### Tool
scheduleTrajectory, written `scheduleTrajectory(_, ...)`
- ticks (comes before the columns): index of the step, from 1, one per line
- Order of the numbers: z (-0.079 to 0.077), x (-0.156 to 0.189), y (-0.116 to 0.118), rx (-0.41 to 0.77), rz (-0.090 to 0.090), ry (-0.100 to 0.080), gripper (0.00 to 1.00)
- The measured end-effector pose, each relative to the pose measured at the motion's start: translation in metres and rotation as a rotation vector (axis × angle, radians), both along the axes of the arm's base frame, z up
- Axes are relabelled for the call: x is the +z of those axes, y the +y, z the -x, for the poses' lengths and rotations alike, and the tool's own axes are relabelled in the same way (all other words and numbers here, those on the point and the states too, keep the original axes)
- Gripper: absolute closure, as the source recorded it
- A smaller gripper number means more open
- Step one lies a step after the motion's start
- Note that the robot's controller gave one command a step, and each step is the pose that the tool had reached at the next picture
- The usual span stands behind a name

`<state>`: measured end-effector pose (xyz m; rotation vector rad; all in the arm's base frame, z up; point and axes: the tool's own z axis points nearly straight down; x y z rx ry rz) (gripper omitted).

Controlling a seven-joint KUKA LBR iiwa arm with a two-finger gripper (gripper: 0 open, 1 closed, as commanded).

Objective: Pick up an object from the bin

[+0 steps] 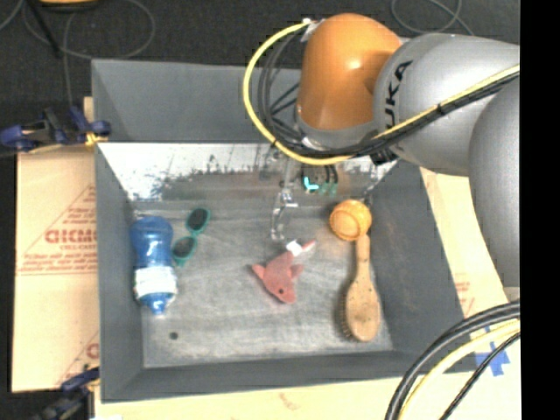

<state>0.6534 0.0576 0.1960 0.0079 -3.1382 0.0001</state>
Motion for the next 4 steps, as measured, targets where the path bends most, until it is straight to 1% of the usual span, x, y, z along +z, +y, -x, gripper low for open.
scheduleTrajectory(1, -0.002, 0.005, 0.0, -0.001, -0.001, -0.008, 0.0)
scheduleTrajectory(2, 0.007, -0.046, -0.024, 0.178, 0.002, -0.01, 0.0)
scheduleTrajectory(3, 0.06, -0.05, -0.075, 0.254, 0.002, -0.001, 0.0)
scheduleTrajectory(4, 0.041, -0.056, -0.066, 0.503, 0.002, -0.008, 0.0)
